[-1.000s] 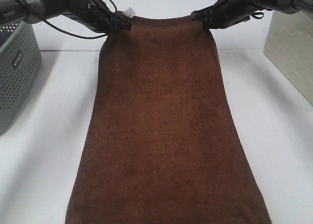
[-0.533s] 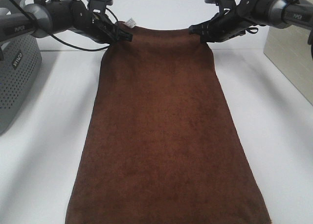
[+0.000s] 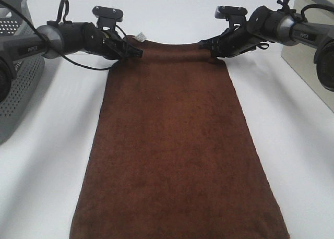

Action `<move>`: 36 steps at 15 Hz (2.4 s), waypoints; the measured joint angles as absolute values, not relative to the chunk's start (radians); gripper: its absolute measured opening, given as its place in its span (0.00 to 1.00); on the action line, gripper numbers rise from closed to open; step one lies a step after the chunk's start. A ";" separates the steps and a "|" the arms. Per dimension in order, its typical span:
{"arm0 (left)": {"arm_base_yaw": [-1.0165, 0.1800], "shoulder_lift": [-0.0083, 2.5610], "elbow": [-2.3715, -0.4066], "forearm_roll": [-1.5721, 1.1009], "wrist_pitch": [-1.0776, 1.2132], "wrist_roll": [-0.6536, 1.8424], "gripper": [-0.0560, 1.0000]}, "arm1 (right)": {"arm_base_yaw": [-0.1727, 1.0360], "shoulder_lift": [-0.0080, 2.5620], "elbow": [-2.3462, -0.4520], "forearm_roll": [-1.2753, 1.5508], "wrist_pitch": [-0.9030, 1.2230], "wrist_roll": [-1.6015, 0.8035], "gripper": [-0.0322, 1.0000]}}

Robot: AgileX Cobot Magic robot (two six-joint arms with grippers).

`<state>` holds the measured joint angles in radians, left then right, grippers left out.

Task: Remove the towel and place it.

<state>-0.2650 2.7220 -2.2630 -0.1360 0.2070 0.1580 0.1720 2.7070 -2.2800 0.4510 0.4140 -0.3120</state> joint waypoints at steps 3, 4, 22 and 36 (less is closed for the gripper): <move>-0.265 2.743 -2.263 -0.136 0.179 0.158 0.05 | 0.172 2.714 -2.280 0.456 0.365 -0.336 0.04; -0.265 2.749 -2.263 -0.136 0.166 0.158 0.05 | 0.172 2.714 -2.280 0.458 0.346 -0.338 0.04; -0.257 2.769 -2.263 -0.101 0.054 0.158 0.63 | 0.159 2.735 -2.280 0.485 0.302 -0.353 0.67; -0.230 2.804 -2.264 -0.092 0.031 0.157 0.64 | 0.147 2.728 -2.280 0.484 0.394 -0.355 0.70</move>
<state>-0.2300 2.8040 -2.2640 -0.0920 0.0310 0.1570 0.1470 2.7280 -2.2800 0.4840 0.3940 -0.3550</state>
